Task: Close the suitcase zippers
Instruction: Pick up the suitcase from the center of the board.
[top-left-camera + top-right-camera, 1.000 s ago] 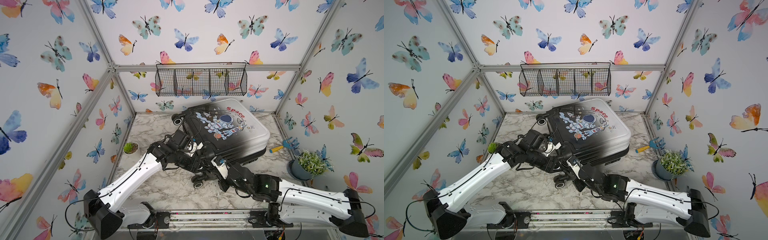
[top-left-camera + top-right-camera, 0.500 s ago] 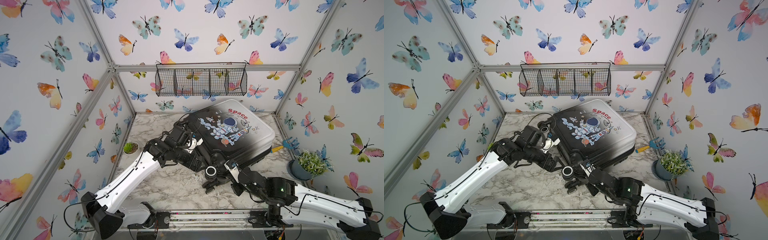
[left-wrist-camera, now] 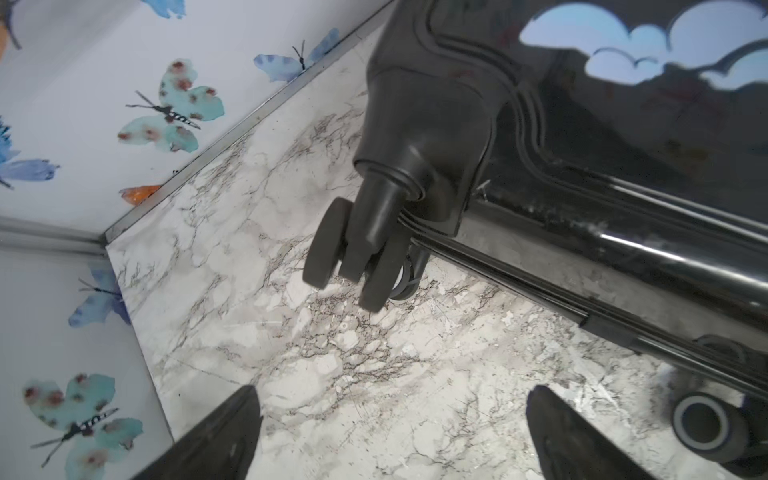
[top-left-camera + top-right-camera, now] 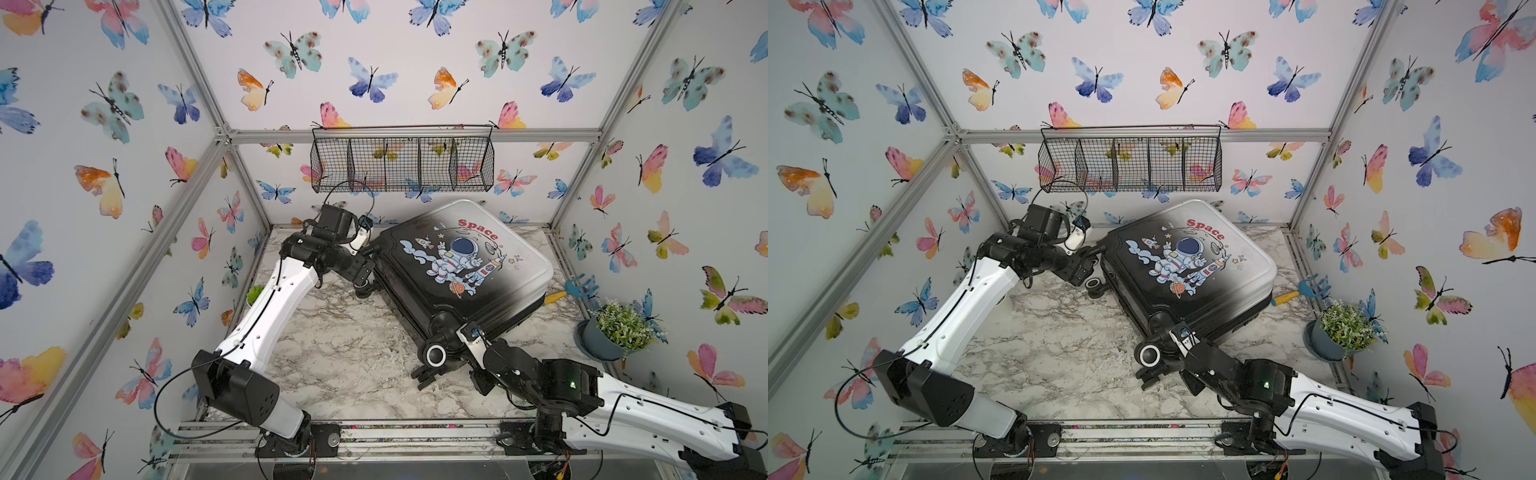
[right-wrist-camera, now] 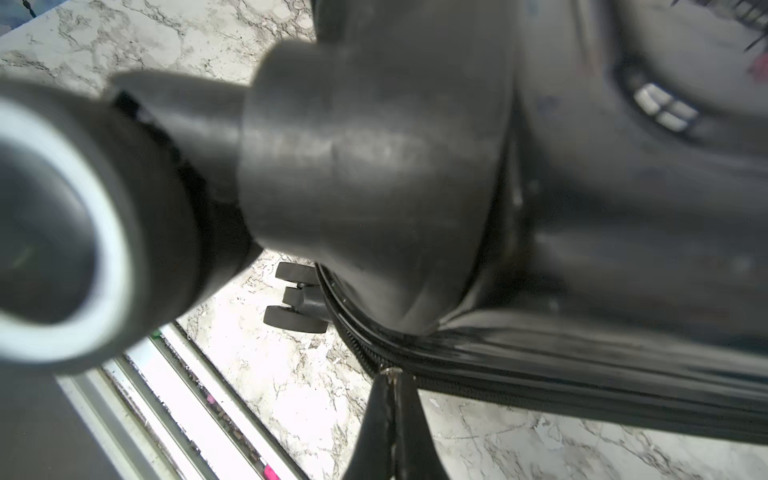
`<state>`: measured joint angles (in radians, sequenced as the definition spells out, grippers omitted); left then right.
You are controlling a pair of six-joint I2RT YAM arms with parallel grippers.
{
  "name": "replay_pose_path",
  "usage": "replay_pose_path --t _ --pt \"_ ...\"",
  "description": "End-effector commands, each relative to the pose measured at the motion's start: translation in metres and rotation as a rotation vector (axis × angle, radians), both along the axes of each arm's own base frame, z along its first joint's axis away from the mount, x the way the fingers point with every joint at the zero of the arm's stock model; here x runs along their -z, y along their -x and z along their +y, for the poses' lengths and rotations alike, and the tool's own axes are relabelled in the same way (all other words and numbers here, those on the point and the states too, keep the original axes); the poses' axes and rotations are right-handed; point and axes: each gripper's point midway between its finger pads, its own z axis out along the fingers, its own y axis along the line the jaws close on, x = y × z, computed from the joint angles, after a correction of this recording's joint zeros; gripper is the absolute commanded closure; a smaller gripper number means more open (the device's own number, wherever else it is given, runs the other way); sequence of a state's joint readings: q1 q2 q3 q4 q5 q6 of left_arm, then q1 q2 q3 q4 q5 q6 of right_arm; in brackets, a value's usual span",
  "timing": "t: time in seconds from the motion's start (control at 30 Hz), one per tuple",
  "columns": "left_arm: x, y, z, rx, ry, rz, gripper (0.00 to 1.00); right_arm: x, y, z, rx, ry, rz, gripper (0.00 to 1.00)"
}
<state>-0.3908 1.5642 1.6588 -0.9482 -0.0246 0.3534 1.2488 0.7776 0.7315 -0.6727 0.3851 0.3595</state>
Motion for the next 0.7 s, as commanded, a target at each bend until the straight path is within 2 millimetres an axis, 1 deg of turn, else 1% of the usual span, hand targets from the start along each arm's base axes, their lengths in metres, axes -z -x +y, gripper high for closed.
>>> replay_pose_path --t 0.0,0.07,0.13,0.2,0.27,0.37,0.43,0.5,0.57,0.63,0.67 --pt "0.0 -0.036 0.026 0.005 -0.041 -0.05 0.01 -0.037 -0.011 0.008 0.048 -0.142 -0.068 0.96" --pt "0.006 -0.043 0.025 0.028 0.033 -0.024 0.01 -0.037 -0.011 0.007 0.049 -0.146 -0.069 0.96" --pt "0.018 -0.04 0.015 0.098 0.036 0.008 0.02 -0.037 -0.011 0.007 0.05 -0.142 -0.07 0.96" --pt "0.024 -0.041 0.007 0.132 0.051 0.015 0.02 -0.036 -0.012 0.007 0.054 -0.135 -0.071 0.96" --pt "0.025 -0.047 -0.001 0.16 0.066 0.008 0.03 -0.035 -0.012 0.008 0.053 -0.129 -0.069 0.96" --pt "0.02 -0.055 -0.014 0.184 0.13 0.004 0.03 -0.034 -0.012 0.01 0.047 -0.122 -0.065 0.96" --pt "0.024 -0.057 -0.021 0.2 0.161 0.027 0.04 -0.034 -0.012 0.01 0.046 -0.121 -0.066 0.96" --pt "0.036 -0.056 -0.024 0.214 0.163 0.066 0.07 -0.034 -0.013 0.009 0.05 -0.118 -0.067 0.96" --pt "0.047 -0.055 -0.023 0.217 0.148 0.088 0.13 -0.034 -0.013 0.008 0.057 -0.121 -0.069 0.96" --pt "0.053 -0.056 -0.021 0.211 0.13 0.097 0.18 -0.035 -0.013 0.008 0.059 -0.122 -0.07 0.96" --pt "0.054 -0.057 -0.02 0.207 0.124 0.097 0.23 -0.034 -0.013 0.008 0.058 -0.12 -0.069 0.96"
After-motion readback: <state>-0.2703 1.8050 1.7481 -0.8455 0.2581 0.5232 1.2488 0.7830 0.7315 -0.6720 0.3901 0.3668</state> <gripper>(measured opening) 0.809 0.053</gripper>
